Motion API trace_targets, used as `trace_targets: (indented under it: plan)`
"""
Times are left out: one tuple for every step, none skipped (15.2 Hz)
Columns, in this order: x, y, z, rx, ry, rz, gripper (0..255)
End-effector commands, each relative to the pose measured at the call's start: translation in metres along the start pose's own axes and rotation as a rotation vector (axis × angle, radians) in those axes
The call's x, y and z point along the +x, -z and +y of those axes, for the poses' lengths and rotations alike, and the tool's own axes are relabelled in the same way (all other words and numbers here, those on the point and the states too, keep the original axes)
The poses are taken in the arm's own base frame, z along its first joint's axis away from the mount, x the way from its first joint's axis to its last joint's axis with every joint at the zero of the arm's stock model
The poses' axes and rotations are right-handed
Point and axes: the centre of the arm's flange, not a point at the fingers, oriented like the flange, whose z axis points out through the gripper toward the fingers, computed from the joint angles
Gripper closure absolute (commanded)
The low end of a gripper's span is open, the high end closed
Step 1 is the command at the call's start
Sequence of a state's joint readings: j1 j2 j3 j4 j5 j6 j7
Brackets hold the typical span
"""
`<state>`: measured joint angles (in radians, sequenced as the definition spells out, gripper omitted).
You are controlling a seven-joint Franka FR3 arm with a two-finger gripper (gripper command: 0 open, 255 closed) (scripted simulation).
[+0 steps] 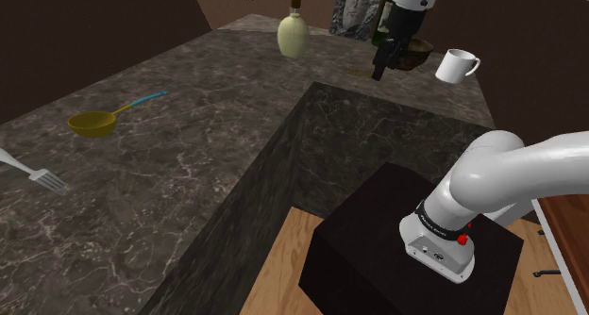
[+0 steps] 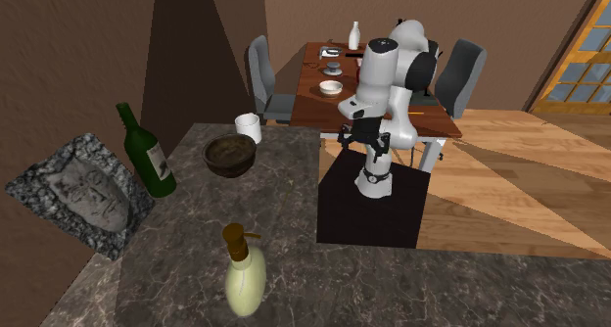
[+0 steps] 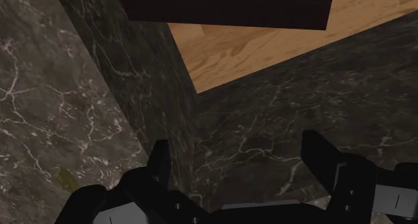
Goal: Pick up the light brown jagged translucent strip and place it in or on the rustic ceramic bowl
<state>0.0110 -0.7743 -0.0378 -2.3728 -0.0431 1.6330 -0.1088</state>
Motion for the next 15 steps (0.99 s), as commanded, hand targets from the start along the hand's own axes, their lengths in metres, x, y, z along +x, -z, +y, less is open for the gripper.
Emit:
trace_targets:
  plan:
    - [0.0, 0.0, 0.0, 0.0, 0.0, 0.0, 0]
    - [0.008, -0.005, 0.009, -0.006, 0.005, -0.004, 0]
    - [0.015, -0.01, 0.018, -0.013, 0.009, -0.007, 0]
    - [0.023, -0.015, 0.027, -0.019, 0.014, -0.011, 0]
    - [0.031, -0.02, 0.036, -0.025, 0.018, -0.015, 0]
    - [0.038, -0.025, 0.045, -0.031, 0.023, -0.019, 0]
    - [0.046, -0.03, 0.054, -0.038, 0.027, -0.022, 0]
    - [0.054, -0.035, 0.063, -0.044, 0.032, -0.026, 0]
    - [0.062, -0.04, 0.072, -0.05, 0.036, -0.03, 0]
    - [0.07, -0.045, 0.08, -0.056, 0.041, -0.033, 0]
    - [0.077, -0.05, 0.089, -0.063, 0.045, -0.037, 0]
    - [0.085, -0.054, 0.098, -0.069, 0.05, -0.041, 0]
    - [0.093, -0.059, 0.107, -0.075, 0.054, -0.044, 0]
    - [0.101, -0.064, 0.116, -0.082, 0.059, -0.048, 0]
    - [0.109, -0.069, 0.125, -0.088, 0.063, -0.052, 0]
